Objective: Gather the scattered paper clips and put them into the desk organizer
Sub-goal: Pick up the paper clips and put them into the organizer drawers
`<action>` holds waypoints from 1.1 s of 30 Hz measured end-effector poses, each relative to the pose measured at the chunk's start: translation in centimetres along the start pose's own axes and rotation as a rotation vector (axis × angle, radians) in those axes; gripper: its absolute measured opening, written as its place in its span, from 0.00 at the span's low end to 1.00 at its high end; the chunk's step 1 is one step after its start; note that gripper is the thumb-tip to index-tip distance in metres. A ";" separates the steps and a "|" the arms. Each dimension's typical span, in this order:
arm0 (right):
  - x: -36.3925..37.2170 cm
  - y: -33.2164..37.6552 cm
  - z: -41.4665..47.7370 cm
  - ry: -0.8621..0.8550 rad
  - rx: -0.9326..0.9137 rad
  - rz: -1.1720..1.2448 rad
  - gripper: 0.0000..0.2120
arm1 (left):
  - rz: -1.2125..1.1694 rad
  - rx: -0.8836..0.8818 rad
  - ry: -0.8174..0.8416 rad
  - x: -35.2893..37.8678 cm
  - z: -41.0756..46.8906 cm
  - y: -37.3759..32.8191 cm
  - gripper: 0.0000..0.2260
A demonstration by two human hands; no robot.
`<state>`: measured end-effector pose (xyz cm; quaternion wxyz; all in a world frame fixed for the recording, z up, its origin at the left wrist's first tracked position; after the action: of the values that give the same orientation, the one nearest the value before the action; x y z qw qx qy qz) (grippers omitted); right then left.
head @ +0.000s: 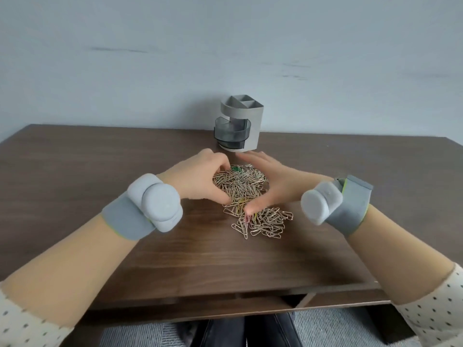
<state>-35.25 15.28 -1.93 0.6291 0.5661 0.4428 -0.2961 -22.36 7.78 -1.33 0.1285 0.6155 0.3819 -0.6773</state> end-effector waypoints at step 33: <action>-0.9 -1.7 2.5 -0.502 -0.020 0.211 0.11 | -0.695 0.100 -0.459 -2.5 1.6 -1.3 0.07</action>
<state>-36.62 12.36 -1.95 0.7521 0.5118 0.2142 -0.3557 -23.87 6.85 1.37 -0.0558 0.2887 0.4952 -0.8175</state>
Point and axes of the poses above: each hand's wrist, its own z-axis towards the middle knuckle, its own x-axis out of the palm, y = z × x, the point moved 5 cm from there along z, towards the middle knuckle, and after that the axes turned 9 degrees about -x, right-handed, at the moved point
